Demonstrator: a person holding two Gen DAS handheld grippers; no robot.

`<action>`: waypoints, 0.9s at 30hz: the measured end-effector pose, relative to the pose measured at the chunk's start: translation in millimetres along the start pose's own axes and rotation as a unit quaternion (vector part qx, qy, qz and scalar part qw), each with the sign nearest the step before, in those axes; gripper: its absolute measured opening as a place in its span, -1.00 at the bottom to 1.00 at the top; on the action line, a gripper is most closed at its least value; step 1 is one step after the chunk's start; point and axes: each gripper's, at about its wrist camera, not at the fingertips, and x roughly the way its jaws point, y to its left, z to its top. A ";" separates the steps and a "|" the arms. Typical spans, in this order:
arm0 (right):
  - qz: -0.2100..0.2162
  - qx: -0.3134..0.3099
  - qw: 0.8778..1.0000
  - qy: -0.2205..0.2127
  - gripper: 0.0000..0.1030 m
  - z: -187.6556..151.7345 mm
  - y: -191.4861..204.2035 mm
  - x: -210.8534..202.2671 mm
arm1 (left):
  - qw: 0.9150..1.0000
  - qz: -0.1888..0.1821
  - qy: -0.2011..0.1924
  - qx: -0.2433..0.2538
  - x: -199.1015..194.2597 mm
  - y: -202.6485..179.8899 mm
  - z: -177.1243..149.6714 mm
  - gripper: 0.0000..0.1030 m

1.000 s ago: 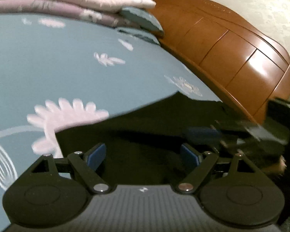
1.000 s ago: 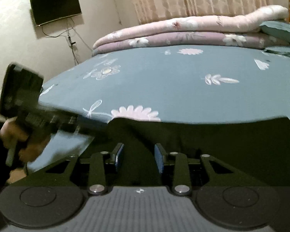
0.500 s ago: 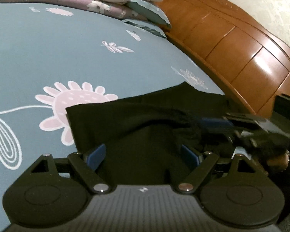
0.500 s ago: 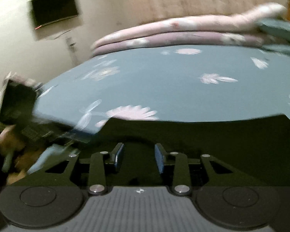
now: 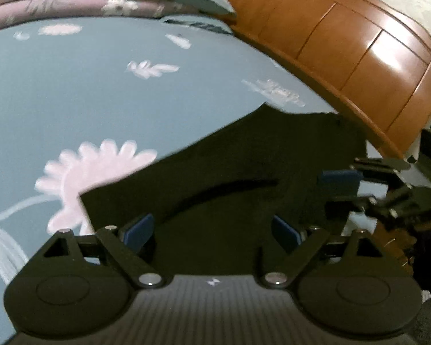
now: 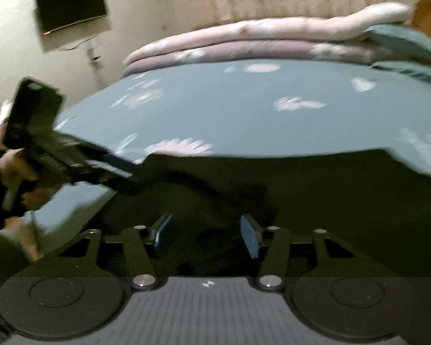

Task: Fold clothes

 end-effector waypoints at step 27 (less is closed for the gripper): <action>-0.239 0.099 0.958 0.124 0.51 -12.1 -194.2 -35.6 | 0.995 0.064 0.073 0.024 58.1 -59.8 107.4 0.73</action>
